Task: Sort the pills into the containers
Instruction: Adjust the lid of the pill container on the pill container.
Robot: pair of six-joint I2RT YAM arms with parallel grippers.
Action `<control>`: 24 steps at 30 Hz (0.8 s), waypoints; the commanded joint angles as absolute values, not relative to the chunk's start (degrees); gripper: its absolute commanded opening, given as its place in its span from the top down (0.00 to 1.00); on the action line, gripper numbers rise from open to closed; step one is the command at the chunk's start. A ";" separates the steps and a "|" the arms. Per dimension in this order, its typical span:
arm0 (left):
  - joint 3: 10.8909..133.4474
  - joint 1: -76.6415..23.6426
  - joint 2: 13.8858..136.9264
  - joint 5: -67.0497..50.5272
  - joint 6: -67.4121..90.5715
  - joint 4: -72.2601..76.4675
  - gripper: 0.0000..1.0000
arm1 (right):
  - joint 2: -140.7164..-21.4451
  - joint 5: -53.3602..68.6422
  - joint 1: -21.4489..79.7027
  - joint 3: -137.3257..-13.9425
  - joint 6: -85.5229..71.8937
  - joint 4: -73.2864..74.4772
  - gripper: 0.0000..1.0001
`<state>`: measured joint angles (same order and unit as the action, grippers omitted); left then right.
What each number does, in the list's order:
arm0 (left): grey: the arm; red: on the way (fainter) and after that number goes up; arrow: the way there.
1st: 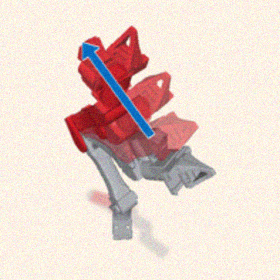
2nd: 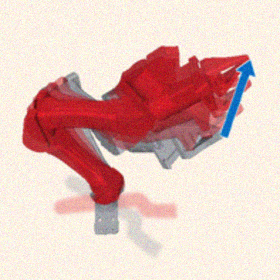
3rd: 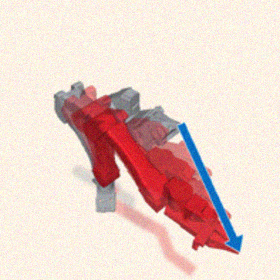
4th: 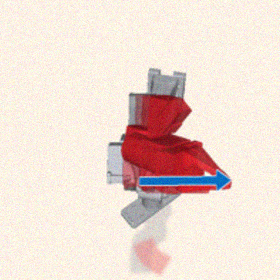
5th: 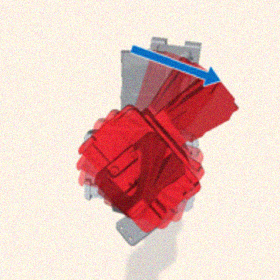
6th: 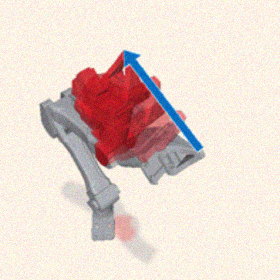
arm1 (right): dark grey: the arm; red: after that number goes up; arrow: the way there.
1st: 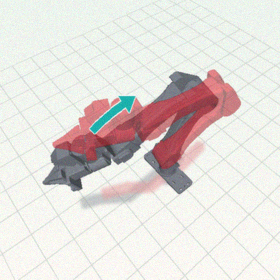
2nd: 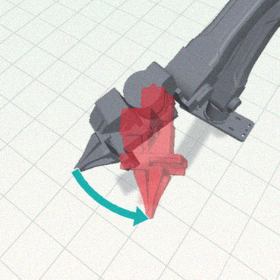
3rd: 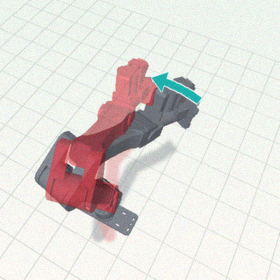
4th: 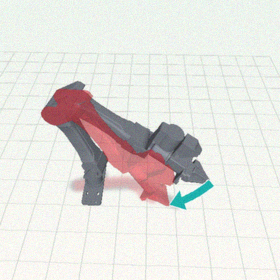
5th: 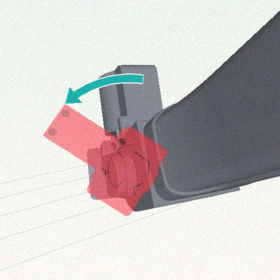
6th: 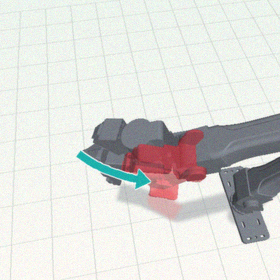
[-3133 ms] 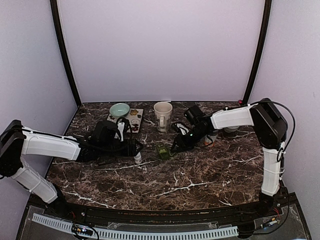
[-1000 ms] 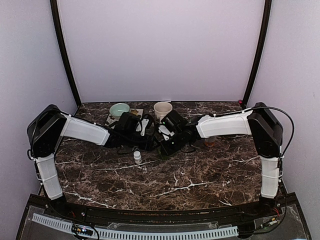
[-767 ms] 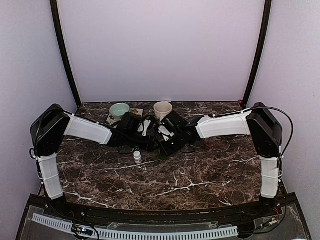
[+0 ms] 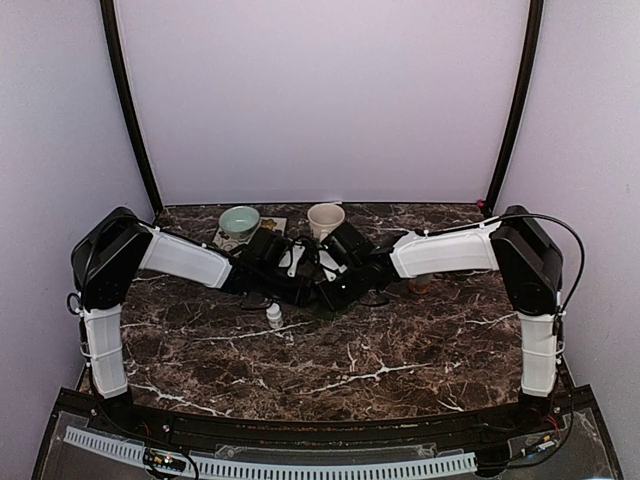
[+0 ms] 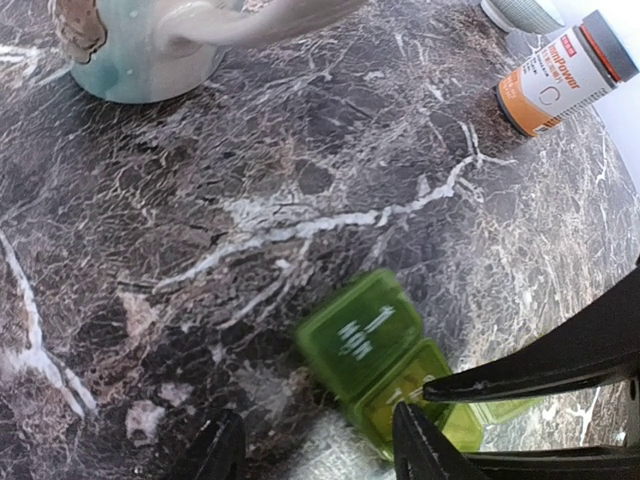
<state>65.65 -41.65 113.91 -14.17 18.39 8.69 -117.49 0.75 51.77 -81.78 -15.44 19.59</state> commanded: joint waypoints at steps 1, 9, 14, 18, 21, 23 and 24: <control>67.46 -41.52 114.57 -15.10 17.75 6.54 0.48 | -121.86 -1.21 52.12 -81.77 -15.04 24.06 0.78; 67.89 -41.64 115.31 -15.47 17.84 5.85 0.50 | -117.97 -0.46 52.15 -79.58 -15.77 20.21 0.70; 68.09 -41.64 114.90 -15.38 17.93 5.62 0.50 | -114.35 0.94 52.04 -78.38 -16.94 17.15 0.63; 68.14 -41.63 114.25 -15.16 17.93 5.46 0.49 | -112.02 2.39 51.31 -76.98 -18.49 15.26 0.60; 68.05 -41.59 113.47 -14.67 17.85 5.27 0.47 | -110.20 3.44 50.16 -75.49 -19.92 13.73 0.59; 67.81 -41.65 112.81 -14.35 17.72 5.28 0.47 | -109.31 4.95 49.13 -74.27 -21.18 12.70 0.59; 67.78 -41.58 112.57 -14.33 17.70 5.27 0.47 | -108.87 6.11 48.57 -73.82 -21.77 11.96 0.59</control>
